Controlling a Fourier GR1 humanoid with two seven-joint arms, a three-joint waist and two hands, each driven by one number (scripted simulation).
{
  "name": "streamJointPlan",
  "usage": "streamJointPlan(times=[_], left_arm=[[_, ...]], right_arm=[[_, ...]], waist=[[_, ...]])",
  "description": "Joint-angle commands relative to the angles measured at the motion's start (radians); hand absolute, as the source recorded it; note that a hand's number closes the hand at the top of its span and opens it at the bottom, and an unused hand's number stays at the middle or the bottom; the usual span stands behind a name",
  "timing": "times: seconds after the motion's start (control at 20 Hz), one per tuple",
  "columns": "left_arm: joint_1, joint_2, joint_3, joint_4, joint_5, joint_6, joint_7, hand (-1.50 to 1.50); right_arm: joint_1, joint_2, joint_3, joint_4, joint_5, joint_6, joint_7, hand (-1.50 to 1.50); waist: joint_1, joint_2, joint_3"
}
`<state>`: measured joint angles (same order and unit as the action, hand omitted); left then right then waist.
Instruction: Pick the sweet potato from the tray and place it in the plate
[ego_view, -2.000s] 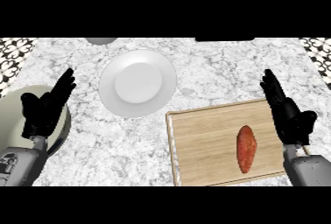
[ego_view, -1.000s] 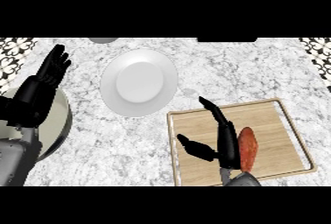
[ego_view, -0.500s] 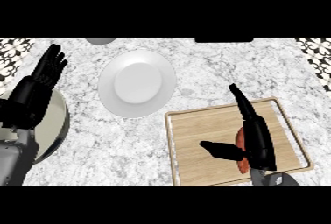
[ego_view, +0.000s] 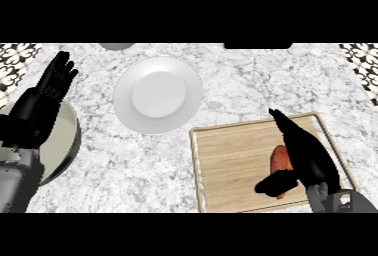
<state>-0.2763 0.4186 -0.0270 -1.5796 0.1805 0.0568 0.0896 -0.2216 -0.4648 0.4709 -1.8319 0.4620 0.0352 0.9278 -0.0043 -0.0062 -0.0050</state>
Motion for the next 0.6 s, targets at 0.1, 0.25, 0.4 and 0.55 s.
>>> streamJointPlan(times=[0.1,0.25,0.4,0.55], left_arm=[[0.007,0.017,0.031,0.034,0.005,-0.038,-0.034,0.00],[0.020,-0.036,-0.018,-0.029,-0.040,0.012,0.001,0.00],[0.026,-0.020,0.004,-0.060,-0.024,-0.010,0.030,0.00],[-0.019,-0.032,0.016,0.025,-0.031,-0.011,-0.004,0.00]], right_arm=[[-0.044,-0.003,0.008,-0.146,-0.139,0.257,0.324,-1.50],[-0.052,-0.005,-0.014,-0.057,-0.149,0.263,0.306,-1.50],[-0.047,-0.038,-0.031,-0.051,-0.123,0.264,0.281,-1.50],[-0.068,-0.028,0.011,0.027,-0.072,0.249,0.296,-1.50]], waist=[[-0.002,0.003,0.003],[0.006,0.005,0.004],[0.006,0.005,0.005],[0.004,0.007,0.004]])
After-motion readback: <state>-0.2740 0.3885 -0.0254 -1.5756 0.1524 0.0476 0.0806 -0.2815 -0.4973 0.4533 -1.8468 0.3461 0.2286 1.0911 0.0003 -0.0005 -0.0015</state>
